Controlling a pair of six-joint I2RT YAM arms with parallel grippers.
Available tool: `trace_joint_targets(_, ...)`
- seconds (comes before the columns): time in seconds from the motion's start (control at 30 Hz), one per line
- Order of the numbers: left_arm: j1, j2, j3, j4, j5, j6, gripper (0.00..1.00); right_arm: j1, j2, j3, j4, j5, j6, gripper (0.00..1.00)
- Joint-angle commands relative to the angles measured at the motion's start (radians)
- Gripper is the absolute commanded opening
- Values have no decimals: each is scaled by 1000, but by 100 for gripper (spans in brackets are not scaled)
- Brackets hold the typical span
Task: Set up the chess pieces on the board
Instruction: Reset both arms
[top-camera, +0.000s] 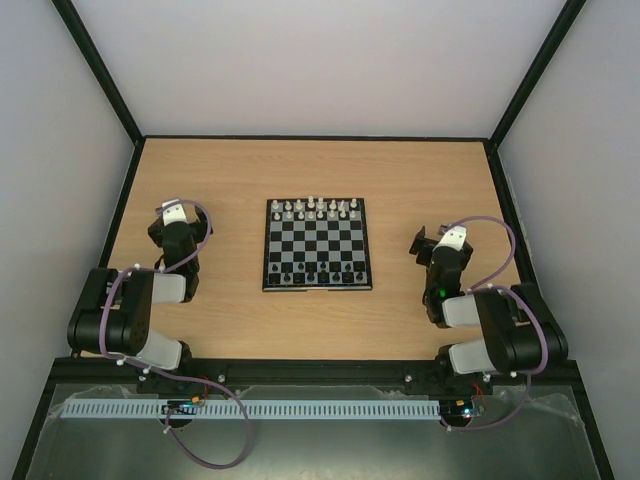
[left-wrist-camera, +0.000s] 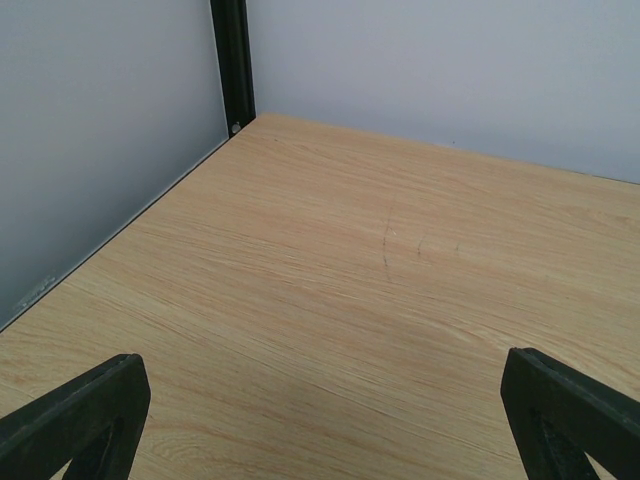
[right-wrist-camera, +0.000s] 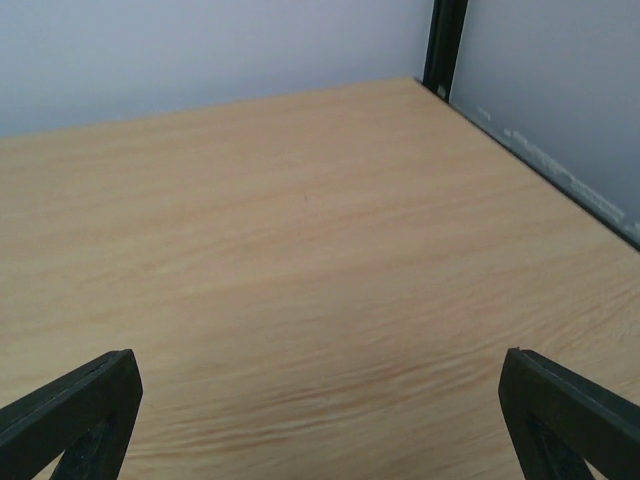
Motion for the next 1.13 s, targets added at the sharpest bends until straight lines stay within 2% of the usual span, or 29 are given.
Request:
trace_joint_targets(0.0, 4, 6, -9, 57, -6, -8, 99, -22, 96, 57, 58, 13, 0, 99)
trace_joint_targets(0.07, 3, 6, -11, 61, -6, -7, 99, -37, 96, 74, 23, -17, 13, 99)
trace_joint_targets(0.13, 3, 5, -16, 69, -5, -7, 99, -43, 97, 50, 65, -40, 12, 99)
trace_joint_targets(0.23, 3, 4, -22, 79, -1, -5, 99, -52, 158, -6, 219, -180, -48, 99)
trace_joint_targets(0.27, 3, 5, -22, 78, -1, -5, 99, -55, 129, 5, 155, -192, -43, 99)
trace_joint_targets(0.33, 3, 5, -21, 78, -1, -5, 99, -60, 149, 20, 166, -198, -39, 99)
trace_joint_targets(0.37, 3, 4, -22, 78, 0, -5, 99, -62, 137, 32, 115, -204, -32, 99)
trace_joint_targets(1.1, -2, 4, -20, 78, -8, -1, 99, -102, 151, 80, 39, -276, -15, 99)
